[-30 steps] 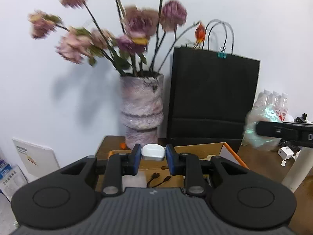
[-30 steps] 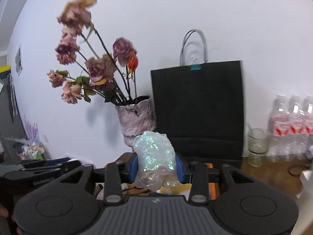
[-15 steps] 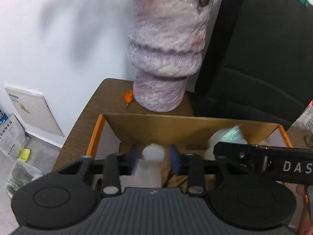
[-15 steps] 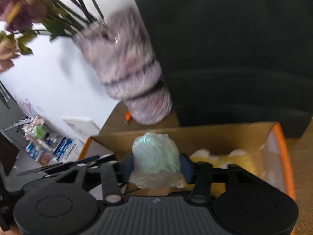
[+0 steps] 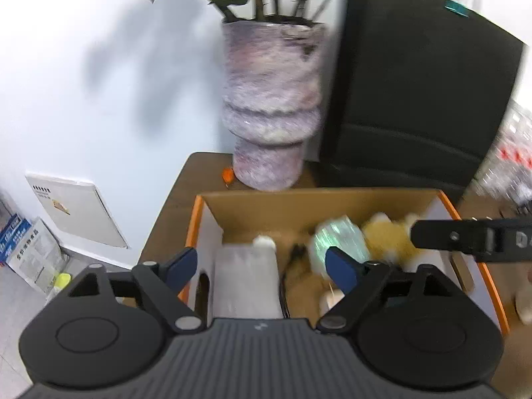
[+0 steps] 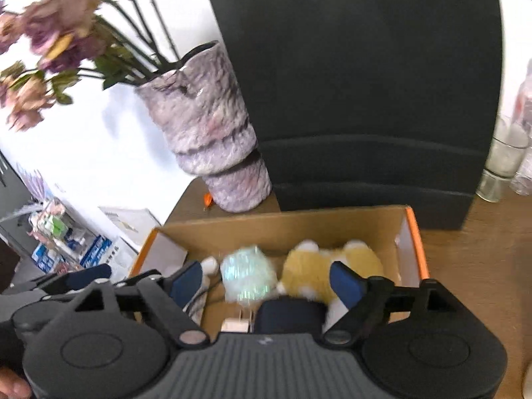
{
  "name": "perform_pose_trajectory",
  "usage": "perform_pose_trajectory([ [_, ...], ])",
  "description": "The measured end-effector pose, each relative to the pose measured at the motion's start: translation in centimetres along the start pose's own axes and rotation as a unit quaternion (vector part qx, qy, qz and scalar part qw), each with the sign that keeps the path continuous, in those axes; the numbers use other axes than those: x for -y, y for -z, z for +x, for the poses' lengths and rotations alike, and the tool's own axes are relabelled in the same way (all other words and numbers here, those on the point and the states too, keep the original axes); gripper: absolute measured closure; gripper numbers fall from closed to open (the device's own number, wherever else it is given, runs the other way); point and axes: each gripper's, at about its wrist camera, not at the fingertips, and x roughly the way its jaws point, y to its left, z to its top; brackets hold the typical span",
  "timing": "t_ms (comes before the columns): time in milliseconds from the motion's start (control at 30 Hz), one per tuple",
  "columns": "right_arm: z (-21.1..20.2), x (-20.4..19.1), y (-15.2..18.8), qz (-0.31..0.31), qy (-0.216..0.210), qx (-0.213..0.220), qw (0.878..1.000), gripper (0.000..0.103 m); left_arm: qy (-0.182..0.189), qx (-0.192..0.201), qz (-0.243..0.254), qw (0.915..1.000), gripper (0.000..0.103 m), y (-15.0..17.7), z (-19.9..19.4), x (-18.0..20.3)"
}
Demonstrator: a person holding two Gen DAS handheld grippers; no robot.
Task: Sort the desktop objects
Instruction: 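Withdraw both tools from the box back over the table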
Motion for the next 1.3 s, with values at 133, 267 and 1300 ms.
perform_pose_trajectory([
  [133, -2.0, 0.1, 2.3, -0.007, 0.026, -0.015, 1.0, 0.016, -0.008, -0.006, 0.003, 0.9999, 0.005, 2.5, -3.3, -0.4],
  [267, -3.9, -0.4, 5.5, -0.017, 0.052, -0.024, 0.998, 0.008, -0.026, 0.007, 0.006, 0.9996, 0.002, 5.5, -6.8, -0.3],
  [1300, -18.3, 0.1, 36.1, -0.123, 0.097, 0.107, 0.982, 0.008, -0.013, 0.052, 0.016, 0.9984, 0.0, 32.3, -18.6, 5.5],
])
